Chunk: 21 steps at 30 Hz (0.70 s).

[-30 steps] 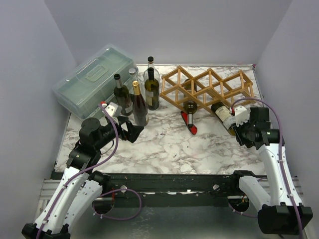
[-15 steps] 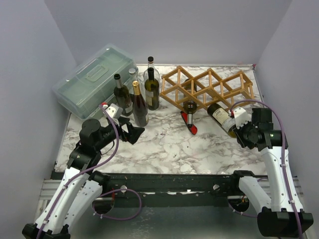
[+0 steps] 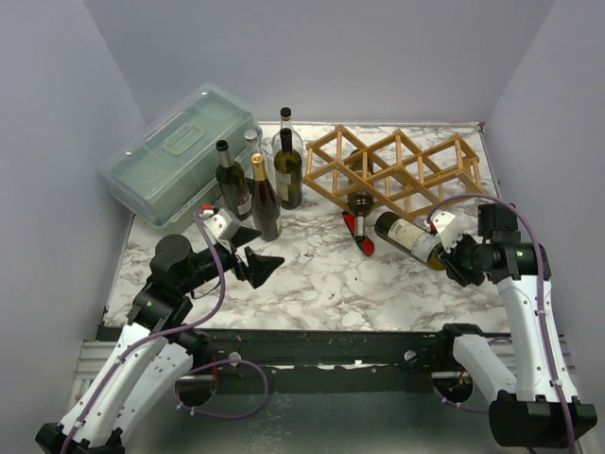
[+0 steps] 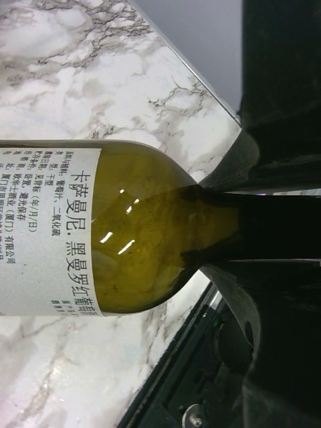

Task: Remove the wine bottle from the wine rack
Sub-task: Pick up the wine bottle from the wine rack.

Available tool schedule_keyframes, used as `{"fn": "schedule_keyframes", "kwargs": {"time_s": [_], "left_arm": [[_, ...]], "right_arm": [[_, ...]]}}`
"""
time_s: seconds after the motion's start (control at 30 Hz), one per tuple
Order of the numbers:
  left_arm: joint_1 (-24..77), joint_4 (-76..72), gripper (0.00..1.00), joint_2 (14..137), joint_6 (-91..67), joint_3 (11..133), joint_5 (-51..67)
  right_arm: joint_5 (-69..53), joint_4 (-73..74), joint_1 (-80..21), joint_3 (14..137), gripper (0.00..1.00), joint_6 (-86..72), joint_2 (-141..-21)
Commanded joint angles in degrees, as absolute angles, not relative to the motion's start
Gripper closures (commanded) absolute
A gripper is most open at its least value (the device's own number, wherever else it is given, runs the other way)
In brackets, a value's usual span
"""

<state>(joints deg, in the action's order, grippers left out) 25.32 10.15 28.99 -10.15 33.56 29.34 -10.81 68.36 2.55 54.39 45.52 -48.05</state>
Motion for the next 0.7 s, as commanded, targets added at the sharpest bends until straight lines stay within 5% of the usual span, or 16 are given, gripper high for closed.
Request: {"fn": "schedule_keyframes", "kwargs": {"time_s": [0.0,0.67], "left_arm": [[29.3,8.3,0.01,28.1,-7.6,32.4,31.9],[53.8,3.0,0.01,33.0,1.7,32.1,22.0]], "right_arm": [[-15.5,69.4,2.2,58.4,1.0,51.5,-47.8],[-21.2,81.3,2.2,57.0,1.0,75.4,-45.6]]}}
